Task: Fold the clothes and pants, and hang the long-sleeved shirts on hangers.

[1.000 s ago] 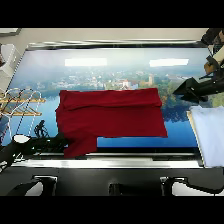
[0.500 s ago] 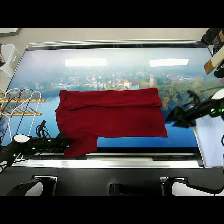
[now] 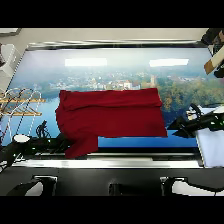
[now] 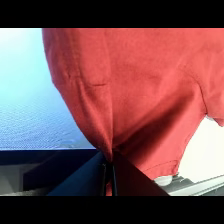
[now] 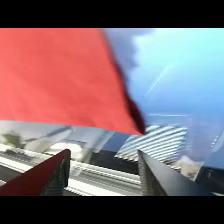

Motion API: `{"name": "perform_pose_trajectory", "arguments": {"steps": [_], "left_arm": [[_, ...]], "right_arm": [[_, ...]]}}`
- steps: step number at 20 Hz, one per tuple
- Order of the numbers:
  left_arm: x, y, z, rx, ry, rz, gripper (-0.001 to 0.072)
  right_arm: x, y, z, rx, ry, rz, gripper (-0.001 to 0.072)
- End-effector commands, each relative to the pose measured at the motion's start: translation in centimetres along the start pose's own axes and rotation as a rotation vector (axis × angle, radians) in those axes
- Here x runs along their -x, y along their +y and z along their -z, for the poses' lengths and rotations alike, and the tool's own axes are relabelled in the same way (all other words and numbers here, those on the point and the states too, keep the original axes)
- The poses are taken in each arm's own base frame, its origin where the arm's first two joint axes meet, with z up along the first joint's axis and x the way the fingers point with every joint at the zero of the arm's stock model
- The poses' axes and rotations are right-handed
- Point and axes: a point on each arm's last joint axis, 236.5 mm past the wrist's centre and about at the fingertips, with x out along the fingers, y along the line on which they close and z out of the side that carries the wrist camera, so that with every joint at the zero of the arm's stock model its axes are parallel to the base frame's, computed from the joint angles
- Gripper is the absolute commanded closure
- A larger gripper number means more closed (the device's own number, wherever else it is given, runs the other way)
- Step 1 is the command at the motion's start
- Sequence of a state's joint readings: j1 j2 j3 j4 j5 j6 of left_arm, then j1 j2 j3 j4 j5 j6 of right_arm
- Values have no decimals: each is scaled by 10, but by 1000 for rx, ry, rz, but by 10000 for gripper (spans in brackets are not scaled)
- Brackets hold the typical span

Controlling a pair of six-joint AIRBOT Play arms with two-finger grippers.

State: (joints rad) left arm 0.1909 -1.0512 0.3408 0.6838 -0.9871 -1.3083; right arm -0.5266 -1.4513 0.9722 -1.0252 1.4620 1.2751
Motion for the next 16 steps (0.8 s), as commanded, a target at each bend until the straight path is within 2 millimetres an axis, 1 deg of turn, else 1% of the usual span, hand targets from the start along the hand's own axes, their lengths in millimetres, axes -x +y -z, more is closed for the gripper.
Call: {"name": "perform_pose_trajectory", "arguments": {"steps": [1, 2, 4, 5, 8, 10, 12, 13, 16], "left_arm": [[0, 0, 1, -1, 3, 1, 689], [0, 0, 1, -1, 3, 1, 688], [0, -1, 2, -1, 8, 2, 689], [0, -1, 2, -1, 11, 3, 689], [0, -1, 2, 0, 11, 3, 689], [0, -1, 2, 0, 11, 3, 689], [0, -1, 2, 0, 11, 3, 689], [0, -1, 2, 0, 11, 3, 689], [0, -1, 2, 0, 11, 3, 689]], "right_arm": [[5, -5, -5, -30, -40, -62, 250], [0, -4, -8, -14, -48, -54, 243], [-14, -4, -8, 17, -16, -25, 167], [-23, -2, -9, 21, 0, -24, 155], [-41, -2, -14, 30, 23, -11, 155], [-44, -5, -18, 24, 15, -7, 155], [-44, -12, -17, 30, 19, 22, 156], [-44, -13, -16, 31, 20, 25, 156], [-48, -3, -13, 9, 26, -27, 177]]}}
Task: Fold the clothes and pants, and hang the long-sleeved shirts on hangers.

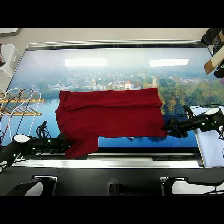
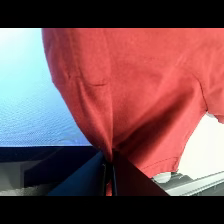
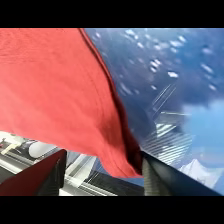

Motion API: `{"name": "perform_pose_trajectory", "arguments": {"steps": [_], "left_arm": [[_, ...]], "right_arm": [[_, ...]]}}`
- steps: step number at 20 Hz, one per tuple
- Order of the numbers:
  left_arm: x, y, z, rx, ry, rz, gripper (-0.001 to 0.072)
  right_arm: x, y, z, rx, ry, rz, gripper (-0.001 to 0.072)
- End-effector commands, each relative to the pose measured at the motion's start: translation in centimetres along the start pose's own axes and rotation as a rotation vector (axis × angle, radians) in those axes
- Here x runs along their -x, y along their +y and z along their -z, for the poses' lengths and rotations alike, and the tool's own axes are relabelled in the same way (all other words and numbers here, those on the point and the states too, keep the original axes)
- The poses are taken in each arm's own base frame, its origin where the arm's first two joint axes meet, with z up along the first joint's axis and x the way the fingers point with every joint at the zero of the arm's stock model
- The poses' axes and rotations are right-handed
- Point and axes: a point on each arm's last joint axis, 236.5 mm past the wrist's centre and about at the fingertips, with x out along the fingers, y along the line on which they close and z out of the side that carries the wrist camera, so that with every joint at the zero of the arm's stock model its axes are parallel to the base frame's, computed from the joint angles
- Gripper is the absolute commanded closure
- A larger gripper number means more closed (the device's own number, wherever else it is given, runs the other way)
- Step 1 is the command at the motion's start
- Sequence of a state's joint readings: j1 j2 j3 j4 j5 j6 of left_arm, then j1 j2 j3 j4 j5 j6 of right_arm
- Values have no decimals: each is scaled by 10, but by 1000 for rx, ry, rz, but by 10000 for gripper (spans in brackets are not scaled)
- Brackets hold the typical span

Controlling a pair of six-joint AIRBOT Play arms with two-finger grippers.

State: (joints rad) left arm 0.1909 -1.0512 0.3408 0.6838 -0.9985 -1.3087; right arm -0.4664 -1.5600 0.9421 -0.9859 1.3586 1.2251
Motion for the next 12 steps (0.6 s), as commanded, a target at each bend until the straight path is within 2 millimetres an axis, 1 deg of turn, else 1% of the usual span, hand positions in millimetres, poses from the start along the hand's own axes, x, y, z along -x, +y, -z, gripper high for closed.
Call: {"name": "perform_pose_trajectory", "arguments": {"steps": [1, 2, 3, 4, 5, 7, 9, 12], "left_arm": [[0, 0, 0, 0, -1, 0, 689], [0, -1, 0, 2, -1, 3, 689], [0, -1, -1, 1, -1, 4, 689], [1, -3, -1, -3, -1, 6, 690], [3, -5, -3, -9, -6, 10, 690], [12, -17, -9, -40, -21, 23, 690], [29, -33, -14, -72, -34, 23, 691], [69, -55, -12, -126, -68, -27, 691]], "right_arm": [[-8, 4, 1, -19, -3, -33, 229], [-11, 8, 5, -15, 7, -56, 330], [-12, 12, 9, 0, 19, -78, 452], [-11, 16, 11, 10, 24, -96, 597], [-9, 24, 12, 32, 27, -123, 676], [0, 38, 20, 56, 33, -156, 679], [14, 48, 33, 84, 41, -150, 680], [43, 55, 57, 49, 21, -67, 680]]}}
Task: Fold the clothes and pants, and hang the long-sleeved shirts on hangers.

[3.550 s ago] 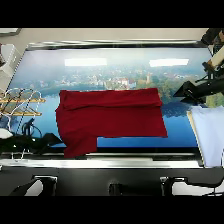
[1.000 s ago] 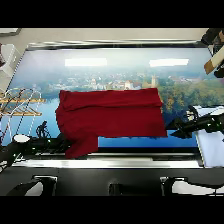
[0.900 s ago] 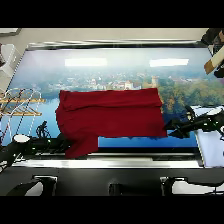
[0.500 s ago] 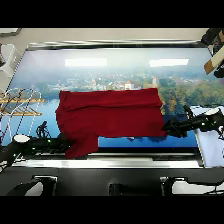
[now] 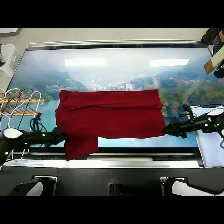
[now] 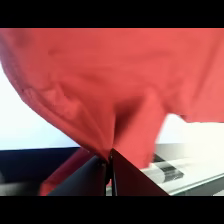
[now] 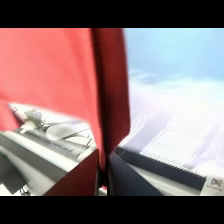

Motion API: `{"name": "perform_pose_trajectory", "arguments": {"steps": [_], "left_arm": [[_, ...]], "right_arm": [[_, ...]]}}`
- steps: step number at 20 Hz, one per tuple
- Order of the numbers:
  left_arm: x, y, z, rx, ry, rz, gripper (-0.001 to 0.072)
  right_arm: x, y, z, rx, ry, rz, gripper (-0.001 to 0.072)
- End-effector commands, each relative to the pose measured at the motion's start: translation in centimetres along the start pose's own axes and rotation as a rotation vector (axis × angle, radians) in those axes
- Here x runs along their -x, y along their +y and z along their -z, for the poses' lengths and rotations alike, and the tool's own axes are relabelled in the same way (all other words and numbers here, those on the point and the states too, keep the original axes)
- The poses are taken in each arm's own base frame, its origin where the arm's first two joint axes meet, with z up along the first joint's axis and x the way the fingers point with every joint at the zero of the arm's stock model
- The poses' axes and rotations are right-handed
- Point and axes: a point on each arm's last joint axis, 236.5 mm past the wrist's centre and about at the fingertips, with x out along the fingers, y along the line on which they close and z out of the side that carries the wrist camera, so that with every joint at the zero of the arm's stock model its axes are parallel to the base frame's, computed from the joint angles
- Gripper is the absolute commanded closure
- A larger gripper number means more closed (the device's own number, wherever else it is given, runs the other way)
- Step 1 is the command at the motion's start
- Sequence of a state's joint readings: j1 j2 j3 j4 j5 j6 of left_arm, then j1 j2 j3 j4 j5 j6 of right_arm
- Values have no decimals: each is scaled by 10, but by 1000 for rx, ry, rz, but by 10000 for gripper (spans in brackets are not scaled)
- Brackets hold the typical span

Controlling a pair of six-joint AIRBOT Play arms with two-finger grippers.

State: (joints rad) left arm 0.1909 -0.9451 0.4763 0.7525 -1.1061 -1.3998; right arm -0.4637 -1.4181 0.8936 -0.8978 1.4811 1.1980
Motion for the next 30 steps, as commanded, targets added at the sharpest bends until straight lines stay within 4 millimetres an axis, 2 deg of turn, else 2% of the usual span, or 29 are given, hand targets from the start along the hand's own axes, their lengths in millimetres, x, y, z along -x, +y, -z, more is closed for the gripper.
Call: {"name": "perform_pose_trajectory", "arguments": {"steps": [1, 3, 5, 7, 9, 11, 14, 18, 20, 24, 27, 30], "left_arm": [[45, -22, 0, -48, -41, -61, 691], [67, -44, -7, -72, -104, -45, 691], [80, -60, -13, -94, -118, -33, 691], [84, -67, -30, -125, -146, -30, 691], [79, -70, -54, -137, -153, -26, 691], [67, -77, -83, -140, -157, 16, 691], [37, -82, -124, -123, -136, 58, 691], [-5, -91, -163, -139, -69, 55, 691], [-12, -105, -186, -168, -79, 67, 691], [0, -127, -232, -168, -152, 96, 691], [-8, -130, -247, -173, -154, 105, 691], [-26, -120, -252, -144, -127, 103, 691]], "right_arm": [[30, 19, 32, -27, -11, 70, 680], [49, 28, 51, -19, -52, 126, 681], [61, 32, 61, 11, -110, 205, 681], [54, 37, 59, 80, -113, 259, 681], [39, 42, 38, 130, -131, 307, 681], [36, 46, 2, 135, -182, 338, 681], [40, 57, -56, 133, -249, 332, 681], [44, 62, -112, 142, -268, 331, 681], [43, 61, -131, 144, -272, 333, 681], [43, 58, -154, 136, -288, 342, 681], [41, 57, -168, 128, -329, 331, 681], [42, 59, -186, 132, -394, 319, 680]]}}
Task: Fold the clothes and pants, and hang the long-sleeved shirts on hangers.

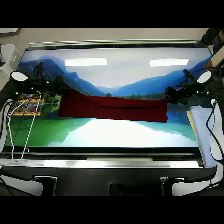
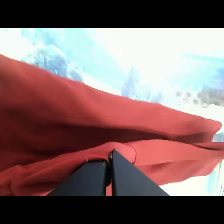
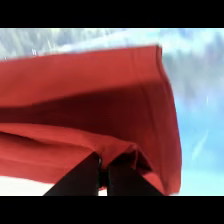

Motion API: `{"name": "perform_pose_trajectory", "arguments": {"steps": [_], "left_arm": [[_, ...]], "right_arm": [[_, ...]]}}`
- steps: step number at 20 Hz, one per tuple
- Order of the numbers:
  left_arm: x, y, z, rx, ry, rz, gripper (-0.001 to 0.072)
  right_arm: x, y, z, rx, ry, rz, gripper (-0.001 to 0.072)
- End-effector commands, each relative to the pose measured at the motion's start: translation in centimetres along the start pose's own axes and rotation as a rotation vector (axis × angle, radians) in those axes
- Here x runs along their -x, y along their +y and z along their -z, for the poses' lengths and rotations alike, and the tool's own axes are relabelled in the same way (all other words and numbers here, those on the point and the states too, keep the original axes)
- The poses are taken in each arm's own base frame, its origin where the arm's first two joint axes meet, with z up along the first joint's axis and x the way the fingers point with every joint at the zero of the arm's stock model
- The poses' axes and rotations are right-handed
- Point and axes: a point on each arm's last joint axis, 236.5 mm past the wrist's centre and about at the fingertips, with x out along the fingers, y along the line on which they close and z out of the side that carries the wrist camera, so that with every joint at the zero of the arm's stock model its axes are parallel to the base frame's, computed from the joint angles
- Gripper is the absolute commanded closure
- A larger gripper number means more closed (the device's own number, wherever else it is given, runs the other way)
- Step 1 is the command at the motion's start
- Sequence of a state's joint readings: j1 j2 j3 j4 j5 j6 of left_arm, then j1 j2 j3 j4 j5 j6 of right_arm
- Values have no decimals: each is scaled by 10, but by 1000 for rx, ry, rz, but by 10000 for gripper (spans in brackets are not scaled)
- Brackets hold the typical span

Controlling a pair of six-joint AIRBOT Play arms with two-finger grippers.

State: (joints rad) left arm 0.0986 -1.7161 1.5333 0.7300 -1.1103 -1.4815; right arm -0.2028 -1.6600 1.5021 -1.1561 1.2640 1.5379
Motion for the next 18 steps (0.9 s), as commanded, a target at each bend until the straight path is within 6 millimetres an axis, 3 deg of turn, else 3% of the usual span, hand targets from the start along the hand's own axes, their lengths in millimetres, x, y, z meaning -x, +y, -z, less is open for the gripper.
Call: {"name": "perform_pose_trajectory", "arguments": {"steps": [1, 4, 7, 8, 10, 11, 12, 13, 14, 15, 16, 18], "left_arm": [[-21, 12, -5, 30, 24, 0, 691], [-48, 32, 3, 63, 66, -18, 691], [-72, 49, -1, 83, 44, -40, 689], [-75, 53, -5, 81, 27, -46, 669], [-75, 53, -11, 70, 7, -47, 518], [-71, 50, -13, 56, 9, -41, 507], [-67, 45, -15, 36, 18, -31, 441], [-60, 38, -17, 8, 26, -20, 297], [-51, 30, -21, -31, 32, -16, 107], [-42, 22, -24, -67, 36, -19, -2], [-29, 16, -30, -115, 33, -38, -2], [1, 8, -40, -194, 14, -116, -3]], "right_arm": [[-8, -2, -20, -13, -65, -6, 680], [-30, -7, -22, -37, -49, -14, 680], [-58, -14, -25, -78, -37, -33, 676], [-64, -14, -25, -91, -28, -44, 617], [-67, -12, -20, -108, -7, -58, 469], [-60, -13, -15, -123, 15, -57, 369], [-48, -15, -11, -129, 38, -62, 266], [-32, -19, -8, -136, 49, -68, 150], [-13, -26, -8, -134, 44, -71, 106], [7, -38, -11, -146, 17, -70, 100], [20, -52, -14, -179, -7, -71, 90], [25, -70, -10, -243, 15, -112, 57]]}}
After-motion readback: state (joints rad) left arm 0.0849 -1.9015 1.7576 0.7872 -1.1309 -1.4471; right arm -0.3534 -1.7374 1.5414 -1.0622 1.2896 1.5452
